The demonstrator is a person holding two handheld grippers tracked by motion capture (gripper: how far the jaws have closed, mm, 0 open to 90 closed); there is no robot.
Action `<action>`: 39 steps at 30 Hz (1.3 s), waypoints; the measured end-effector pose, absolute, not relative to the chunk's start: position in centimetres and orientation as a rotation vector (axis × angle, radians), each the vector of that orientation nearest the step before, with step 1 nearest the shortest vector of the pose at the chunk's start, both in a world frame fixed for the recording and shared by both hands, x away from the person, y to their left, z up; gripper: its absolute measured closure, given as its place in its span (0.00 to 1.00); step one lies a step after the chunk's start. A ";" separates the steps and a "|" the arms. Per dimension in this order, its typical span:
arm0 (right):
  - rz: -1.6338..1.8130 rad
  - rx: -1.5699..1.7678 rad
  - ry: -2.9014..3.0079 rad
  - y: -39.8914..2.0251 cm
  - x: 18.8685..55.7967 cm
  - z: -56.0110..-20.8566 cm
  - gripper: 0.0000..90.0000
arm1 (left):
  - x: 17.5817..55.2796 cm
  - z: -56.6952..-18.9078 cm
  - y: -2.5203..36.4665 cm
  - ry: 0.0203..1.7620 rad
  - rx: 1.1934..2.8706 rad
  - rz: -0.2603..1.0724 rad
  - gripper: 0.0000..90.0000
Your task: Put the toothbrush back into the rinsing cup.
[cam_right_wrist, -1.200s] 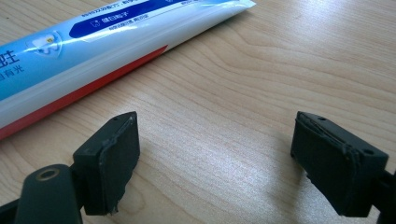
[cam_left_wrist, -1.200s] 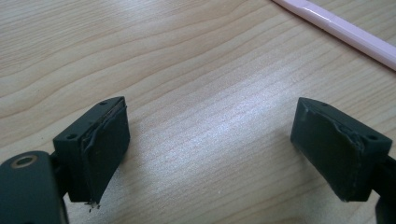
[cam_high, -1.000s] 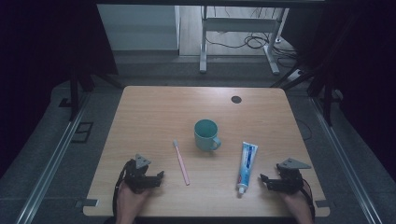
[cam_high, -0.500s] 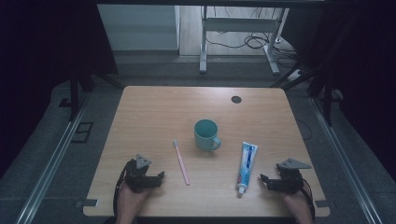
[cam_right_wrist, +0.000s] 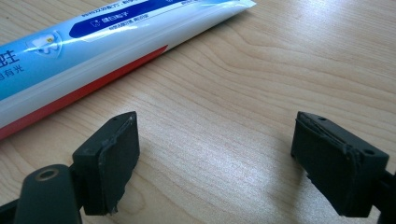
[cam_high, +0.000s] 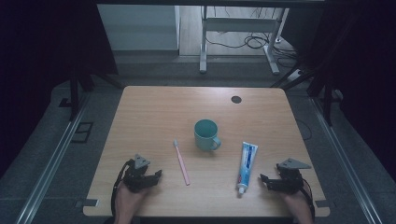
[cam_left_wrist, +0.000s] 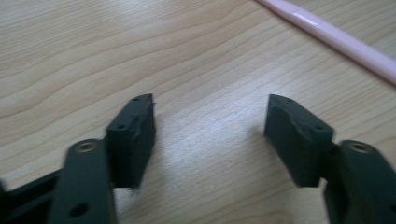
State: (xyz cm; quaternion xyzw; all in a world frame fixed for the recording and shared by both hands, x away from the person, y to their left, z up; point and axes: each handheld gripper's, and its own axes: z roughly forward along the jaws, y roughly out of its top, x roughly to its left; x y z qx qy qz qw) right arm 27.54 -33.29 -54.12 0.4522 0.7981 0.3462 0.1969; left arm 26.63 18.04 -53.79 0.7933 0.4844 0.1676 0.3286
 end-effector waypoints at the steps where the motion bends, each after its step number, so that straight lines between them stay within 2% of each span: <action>1: 0.969 1.266 2.234 -33.3 27.5 -54.1 0.17 | 26.6 -53.7 18.1 1.266 2.075 0.435 0.41; 9: 0.968 1.266 2.235 -33.2 27.6 -54.1 0.17 | 26.4 -53.3 18.2 1.263 2.068 0.405 0.63; 24: 0.967 1.267 2.236 -33.2 27.6 -54.1 0.17 | 25.8 -52.5 17.7 1.178 2.088 0.360 0.95; 28: 0.967 1.267 2.235 -33.2 27.6 -54.1 0.17 | 25.7 -52.2 17.7 1.160 2.086 0.362 0.99; 39: 0.968 1.268 2.235 -33.2 27.6 -54.1 0.17 | 25.7 -51.6 16.9 1.122 2.095 0.348 0.99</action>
